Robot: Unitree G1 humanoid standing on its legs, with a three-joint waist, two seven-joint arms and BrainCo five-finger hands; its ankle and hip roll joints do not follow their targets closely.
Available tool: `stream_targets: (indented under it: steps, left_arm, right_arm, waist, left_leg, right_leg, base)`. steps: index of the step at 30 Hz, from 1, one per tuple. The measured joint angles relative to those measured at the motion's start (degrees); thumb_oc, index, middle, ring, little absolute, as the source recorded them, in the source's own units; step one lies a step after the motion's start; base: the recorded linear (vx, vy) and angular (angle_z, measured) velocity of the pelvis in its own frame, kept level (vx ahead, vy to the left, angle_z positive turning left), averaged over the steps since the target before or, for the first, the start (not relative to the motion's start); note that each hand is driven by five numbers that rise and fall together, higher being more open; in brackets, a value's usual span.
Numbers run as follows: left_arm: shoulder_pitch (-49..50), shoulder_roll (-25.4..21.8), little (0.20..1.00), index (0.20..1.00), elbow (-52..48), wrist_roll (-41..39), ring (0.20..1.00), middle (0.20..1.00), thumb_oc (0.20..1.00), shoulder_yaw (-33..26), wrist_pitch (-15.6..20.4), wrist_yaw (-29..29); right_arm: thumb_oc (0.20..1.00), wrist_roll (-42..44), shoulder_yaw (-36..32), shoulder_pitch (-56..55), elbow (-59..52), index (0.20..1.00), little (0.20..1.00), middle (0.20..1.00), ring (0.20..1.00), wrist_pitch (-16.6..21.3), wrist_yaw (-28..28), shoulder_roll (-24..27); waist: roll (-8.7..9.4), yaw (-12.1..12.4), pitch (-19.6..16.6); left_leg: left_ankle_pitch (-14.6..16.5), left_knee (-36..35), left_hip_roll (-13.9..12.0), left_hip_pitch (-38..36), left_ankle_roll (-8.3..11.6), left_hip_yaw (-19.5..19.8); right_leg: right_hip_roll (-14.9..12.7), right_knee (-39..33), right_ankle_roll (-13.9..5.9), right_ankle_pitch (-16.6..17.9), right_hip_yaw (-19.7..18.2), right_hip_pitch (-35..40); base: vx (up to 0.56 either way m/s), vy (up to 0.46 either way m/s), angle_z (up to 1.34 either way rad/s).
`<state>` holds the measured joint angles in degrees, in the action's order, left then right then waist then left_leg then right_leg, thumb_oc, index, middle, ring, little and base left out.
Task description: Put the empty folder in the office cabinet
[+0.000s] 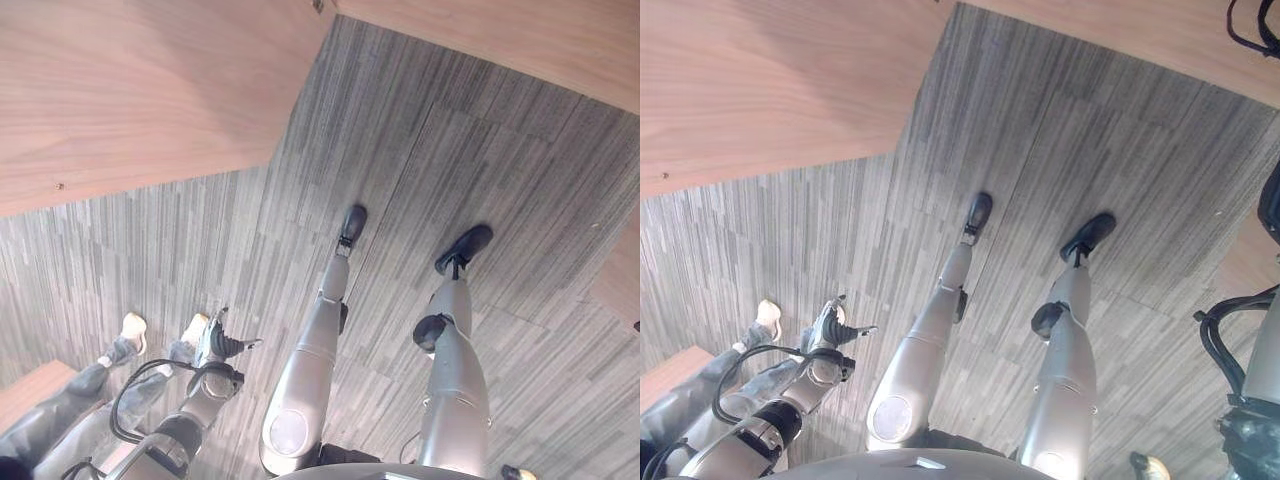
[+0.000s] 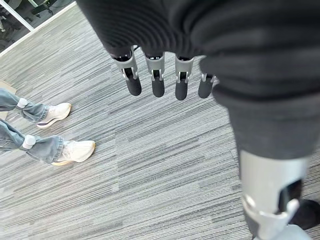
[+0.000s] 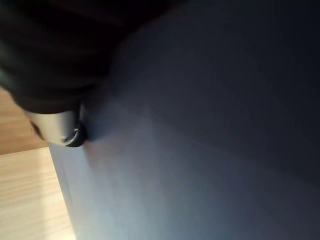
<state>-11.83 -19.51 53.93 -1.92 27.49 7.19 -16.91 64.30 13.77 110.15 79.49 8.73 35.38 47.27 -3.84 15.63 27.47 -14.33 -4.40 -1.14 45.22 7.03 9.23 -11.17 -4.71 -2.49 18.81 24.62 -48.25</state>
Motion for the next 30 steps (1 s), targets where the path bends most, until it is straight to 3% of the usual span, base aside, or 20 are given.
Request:
stream_targets:
  steps: [11, 17, 22, 26, 28, 30]
  left_arm:
    - [-1.0, 0.0, 1.000, 1.000, 0.6, 0.0, 1.000, 1.000, 1.000, 0.0, -0.1, -0.2]
    - [-3.3, 0.0, 1.000, 1.000, 0.4, -0.1, 1.000, 1.000, 1.000, -0.1, -0.3, -1.6]
    - [-5.8, -0.1, 1.000, 1.000, 0.4, -0.1, 1.000, 1.000, 1.000, -0.8, 0.0, -2.2]
    - [-5.8, 0.0, 1.000, 1.000, 1.1, -0.1, 1.000, 1.000, 1.000, -0.7, 0.0, -2.2]
    - [-5.8, 0.0, 1.000, 1.000, 2.1, -0.1, 1.000, 1.000, 1.000, -0.7, -0.1, -2.2]
    - [-5.8, 0.0, 1.000, 1.000, 2.1, -0.1, 1.000, 1.000, 1.000, -0.7, -0.1, -2.1]
  right_arm:
    - [0.200, 1.7, 1.8, 1.2, 1.6, 0.200, 0.200, 0.200, 0.200, -0.3, -1.0, 0.5]
    - [0.200, 3.6, -8.1, 1.7, 1.0, 0.200, 0.200, 0.200, 0.200, 5.0, 6.8, 1.0]
    - [0.200, 4.7, -11.4, 1.7, -0.1, 0.200, 0.200, 0.200, 0.200, 7.6, 10.6, 0.8]
    - [0.200, 4.7, -11.0, 1.8, -3.5, 0.200, 0.200, 0.200, 0.200, 7.7, 9.5, -0.3]
    - [0.200, 5.6, -5.5, 2.1, -3.0, 0.200, 0.200, 0.200, 0.200, 7.6, 6.9, -0.9]
    - [0.200, 5.8, -4.4, 2.1, -2.9, 0.200, 0.200, 0.200, 0.200, 7.0, 4.6, -1.1]
  waist:
    - [0.01, -0.2, 0.0]
    - [-0.02, 0.3, 0.0]
    - [-0.06, 0.9, 0.0]
    - [-0.74, 1.0, -0.8]
    - [-0.77, 1.0, -0.8]
    - [-0.77, 1.0, -0.8]
  left_leg:
    - [-0.1, 0.0, -0.1, 0.7, 0.01, 0.3]
    - [-0.2, 0.0, 0.0, 1.3, -0.05, -0.1]
    - [-0.4, 0.0, 0.0, 0.7, -0.28, 0.1]
    - [-0.6, 0.0, 0.0, 0.7, -0.19, 0.6]
    - [-0.7, 0.0, 0.0, 0.9, -0.10, 0.8]
    - [-0.8, 0.0, 0.0, 1.1, -0.09, 0.8]
  right_leg:
    - [0.0, 0.0, 0.00, 0.0, -0.2, -0.8]
    - [-0.1, 0.0, 0.31, 0.3, -0.4, -1.5]
    - [-0.2, 0.0, 0.43, 0.4, -0.4, -0.9]
    - [-0.2, 0.0, 0.15, 0.1, -0.2, -0.6]
    - [-0.2, 0.0, 0.15, 0.1, -0.2, -0.8]
    - [-0.2, 0.0, 0.15, 0.1, -0.2, -1.0]
  base:
    - [0.00, -0.004, 0.00]
    - [0.00, 0.004, -0.01]
    - [0.00, 0.000, 0.00]
    - [0.00, 0.001, 0.02]
    - [0.00, 0.000, 0.00]
    - [0.00, 0.000, 0.00]
